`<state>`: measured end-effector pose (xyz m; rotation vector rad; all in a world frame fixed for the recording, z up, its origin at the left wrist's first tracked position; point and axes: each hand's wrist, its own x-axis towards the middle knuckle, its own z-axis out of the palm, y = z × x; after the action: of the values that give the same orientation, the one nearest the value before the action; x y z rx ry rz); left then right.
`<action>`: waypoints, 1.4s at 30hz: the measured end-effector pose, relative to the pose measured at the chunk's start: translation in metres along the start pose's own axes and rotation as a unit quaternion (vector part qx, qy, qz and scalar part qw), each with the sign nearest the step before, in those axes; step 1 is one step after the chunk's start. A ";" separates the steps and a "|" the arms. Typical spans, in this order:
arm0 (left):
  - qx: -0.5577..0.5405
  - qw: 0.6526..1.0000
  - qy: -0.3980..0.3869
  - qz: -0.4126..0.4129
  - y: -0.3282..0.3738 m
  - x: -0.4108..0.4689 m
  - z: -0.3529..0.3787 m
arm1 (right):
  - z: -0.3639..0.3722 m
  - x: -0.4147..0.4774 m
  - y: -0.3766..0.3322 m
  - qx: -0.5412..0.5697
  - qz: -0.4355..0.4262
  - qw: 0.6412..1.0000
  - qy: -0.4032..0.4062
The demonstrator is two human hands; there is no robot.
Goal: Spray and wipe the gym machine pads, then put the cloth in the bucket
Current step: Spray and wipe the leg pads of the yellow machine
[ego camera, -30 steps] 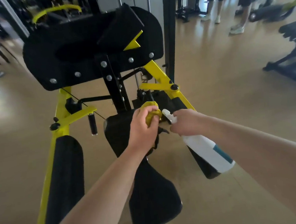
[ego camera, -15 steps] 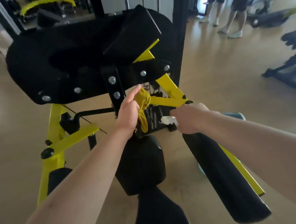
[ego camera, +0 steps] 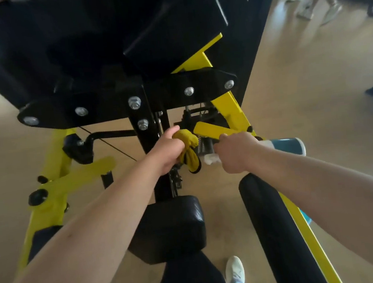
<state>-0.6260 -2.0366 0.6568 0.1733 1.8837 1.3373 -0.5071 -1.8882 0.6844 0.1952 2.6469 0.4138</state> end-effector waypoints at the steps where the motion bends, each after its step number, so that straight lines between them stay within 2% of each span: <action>1: 0.004 1.000 0.005 -0.010 -0.001 0.004 0.002 | 0.002 0.004 0.001 0.003 -0.001 1.000 -0.006; 6: -0.006 0.999 0.001 -0.037 -0.007 0.019 0.005 | 0.006 0.017 0.008 0.005 -0.012 0.999 -0.053; 9: 0.000 1.000 -0.003 -0.028 -0.009 0.023 0.004 | 0.010 0.018 0.012 0.012 -0.003 1.000 -0.027; 15: 0.084 0.996 0.018 0.025 -0.017 0.030 0.009 | 0.016 0.018 0.021 0.025 -0.015 1.000 -0.011; 21: 0.094 0.995 0.017 -0.003 -0.021 0.043 0.019 | 0.016 0.015 0.031 0.041 -0.030 0.999 -0.016; 27: 0.008 0.997 -0.065 -0.046 -0.025 0.067 0.031 | 0.015 0.021 0.053 0.153 -0.021 0.988 -0.015; 37: 0.054 0.997 0.030 0.035 -0.048 0.115 0.066 | 0.009 0.025 0.075 0.228 -0.048 0.970 -0.065; 42: 0.108 0.990 0.083 0.023 -0.052 0.134 0.075 | 0.010 0.031 0.075 0.203 -0.047 0.975 -0.074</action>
<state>-0.6486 -1.9332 0.5331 0.2218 2.1775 1.2082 -0.5248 -1.8090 0.6872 0.2178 2.5501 -0.1721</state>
